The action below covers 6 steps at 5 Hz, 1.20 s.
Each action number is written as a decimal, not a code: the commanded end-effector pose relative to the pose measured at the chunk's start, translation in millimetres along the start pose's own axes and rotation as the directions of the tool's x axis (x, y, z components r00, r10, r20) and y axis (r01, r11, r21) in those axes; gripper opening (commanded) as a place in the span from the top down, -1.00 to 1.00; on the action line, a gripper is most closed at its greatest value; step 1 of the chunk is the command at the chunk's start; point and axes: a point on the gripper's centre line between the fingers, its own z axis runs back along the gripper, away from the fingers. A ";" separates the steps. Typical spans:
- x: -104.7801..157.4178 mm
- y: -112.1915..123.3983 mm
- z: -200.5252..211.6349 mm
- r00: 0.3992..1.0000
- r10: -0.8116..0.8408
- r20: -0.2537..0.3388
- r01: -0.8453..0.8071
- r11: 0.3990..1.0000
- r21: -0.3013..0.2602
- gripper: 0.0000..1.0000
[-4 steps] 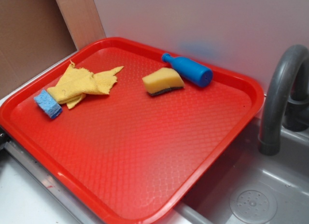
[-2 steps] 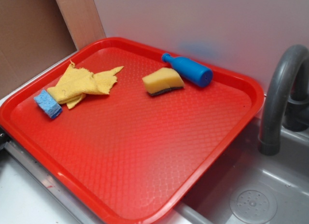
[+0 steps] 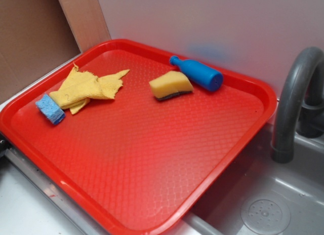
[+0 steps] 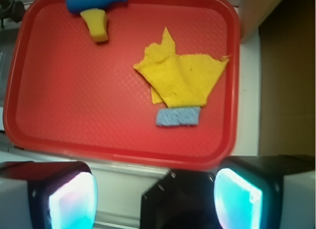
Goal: Grab the green sponge.
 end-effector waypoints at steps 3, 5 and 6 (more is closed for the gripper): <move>136.8 -73.8 -92.6 0.999 -0.009 0.053 0.008 1.000 0.016 -1.00; 175.0 -95.6 -154.0 0.999 -0.052 -0.009 0.051 0.998 -0.037 -1.00; 183.3 -97.4 -179.3 0.997 -0.052 -0.050 0.051 0.999 -0.012 -1.00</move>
